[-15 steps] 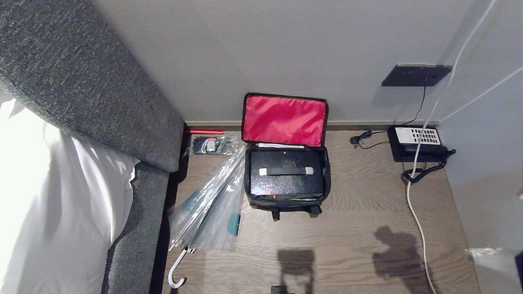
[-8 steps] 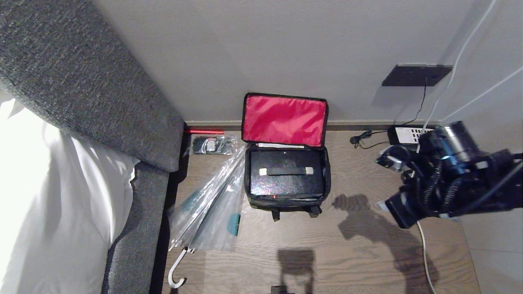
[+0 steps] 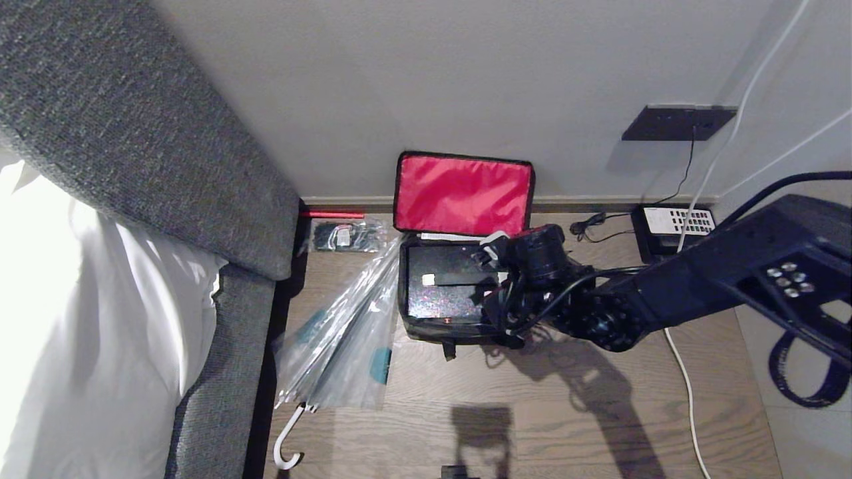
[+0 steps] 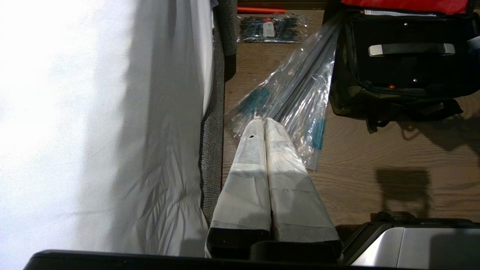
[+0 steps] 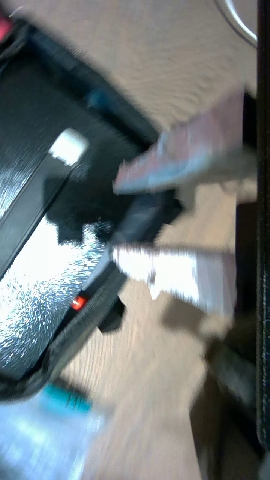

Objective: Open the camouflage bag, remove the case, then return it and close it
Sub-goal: Grip the handle

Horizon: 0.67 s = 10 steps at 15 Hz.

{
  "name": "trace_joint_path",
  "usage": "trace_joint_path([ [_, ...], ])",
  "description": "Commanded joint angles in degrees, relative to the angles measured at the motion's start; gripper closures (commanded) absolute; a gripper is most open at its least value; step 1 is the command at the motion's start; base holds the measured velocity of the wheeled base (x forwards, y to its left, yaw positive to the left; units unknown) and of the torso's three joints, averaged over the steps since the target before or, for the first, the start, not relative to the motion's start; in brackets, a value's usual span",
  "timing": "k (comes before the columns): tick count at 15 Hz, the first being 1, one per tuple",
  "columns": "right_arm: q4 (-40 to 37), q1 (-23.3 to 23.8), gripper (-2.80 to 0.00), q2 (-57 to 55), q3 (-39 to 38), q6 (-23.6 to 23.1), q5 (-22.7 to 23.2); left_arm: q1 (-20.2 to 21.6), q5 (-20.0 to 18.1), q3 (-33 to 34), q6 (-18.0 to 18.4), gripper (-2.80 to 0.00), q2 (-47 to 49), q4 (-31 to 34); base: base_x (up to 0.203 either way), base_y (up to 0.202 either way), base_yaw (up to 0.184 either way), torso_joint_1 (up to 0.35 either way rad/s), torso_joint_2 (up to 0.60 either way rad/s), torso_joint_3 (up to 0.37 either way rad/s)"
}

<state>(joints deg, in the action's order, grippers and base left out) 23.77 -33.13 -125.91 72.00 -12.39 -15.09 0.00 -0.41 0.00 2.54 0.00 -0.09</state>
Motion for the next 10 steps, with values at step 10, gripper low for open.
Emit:
trace_joint_path([
  [10, 23.15, -3.91, -2.80, -14.14, 7.85, -52.68, -6.78, 0.09, -0.02, 0.08, 0.01, 0.00, -0.09, 0.00, 0.000, 0.000, 0.000, 0.000, 0.00, 0.000],
])
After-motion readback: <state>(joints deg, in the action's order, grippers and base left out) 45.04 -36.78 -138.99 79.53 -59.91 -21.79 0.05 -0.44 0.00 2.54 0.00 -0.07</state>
